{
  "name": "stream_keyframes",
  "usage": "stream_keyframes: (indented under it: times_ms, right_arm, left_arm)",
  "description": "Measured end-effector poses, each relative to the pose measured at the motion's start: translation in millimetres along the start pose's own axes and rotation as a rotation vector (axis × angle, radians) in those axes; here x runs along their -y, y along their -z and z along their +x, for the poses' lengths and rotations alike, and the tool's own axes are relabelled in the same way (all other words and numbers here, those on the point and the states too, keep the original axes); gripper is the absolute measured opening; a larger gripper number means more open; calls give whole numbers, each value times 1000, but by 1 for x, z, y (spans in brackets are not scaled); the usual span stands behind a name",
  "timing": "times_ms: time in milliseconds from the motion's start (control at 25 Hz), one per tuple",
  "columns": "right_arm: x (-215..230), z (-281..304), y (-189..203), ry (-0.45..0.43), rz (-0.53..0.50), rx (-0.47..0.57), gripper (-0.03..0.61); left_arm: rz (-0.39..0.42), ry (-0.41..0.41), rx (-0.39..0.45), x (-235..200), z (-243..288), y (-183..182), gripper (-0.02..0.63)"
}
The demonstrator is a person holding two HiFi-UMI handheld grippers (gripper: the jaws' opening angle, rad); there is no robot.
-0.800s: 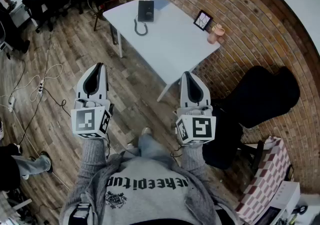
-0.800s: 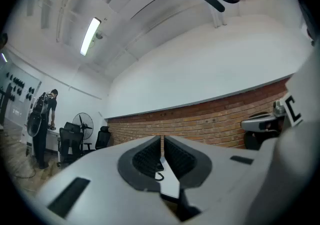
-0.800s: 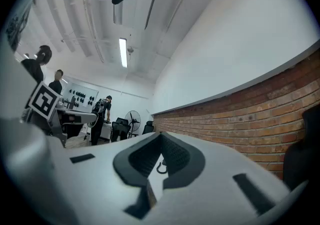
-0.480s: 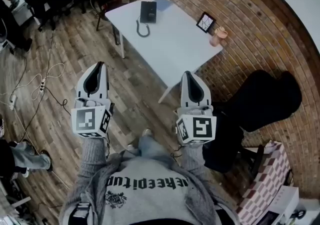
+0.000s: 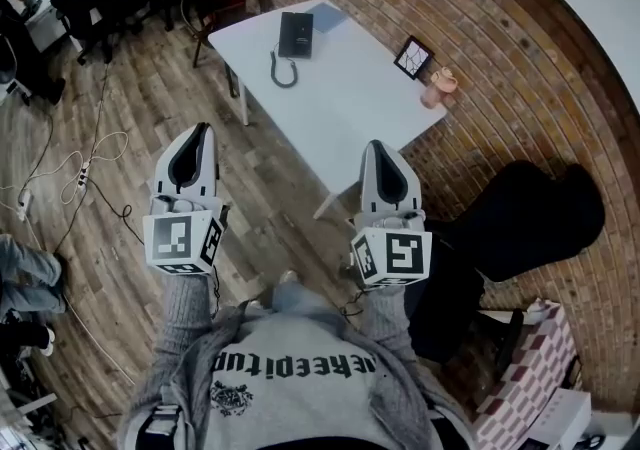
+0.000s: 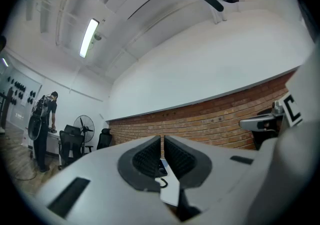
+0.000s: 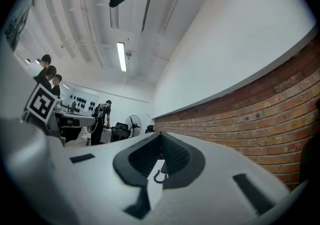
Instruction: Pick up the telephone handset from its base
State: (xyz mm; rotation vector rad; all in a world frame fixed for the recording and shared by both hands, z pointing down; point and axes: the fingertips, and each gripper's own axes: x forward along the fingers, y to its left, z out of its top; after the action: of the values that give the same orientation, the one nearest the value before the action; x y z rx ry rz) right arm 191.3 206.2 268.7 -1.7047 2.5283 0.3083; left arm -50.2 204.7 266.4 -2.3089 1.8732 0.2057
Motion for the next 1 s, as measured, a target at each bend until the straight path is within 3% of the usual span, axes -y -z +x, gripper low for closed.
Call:
stream_keyframes:
  times_ms: [480,1000]
  right_arm:
    - [48,48,12,-58,18,22,3]
    - [65,89,22,-106,39,31,3]
  left_arm:
    - [17,-17,16,26,63,6,21]
    - [30,-41,8,26,97,15,21]
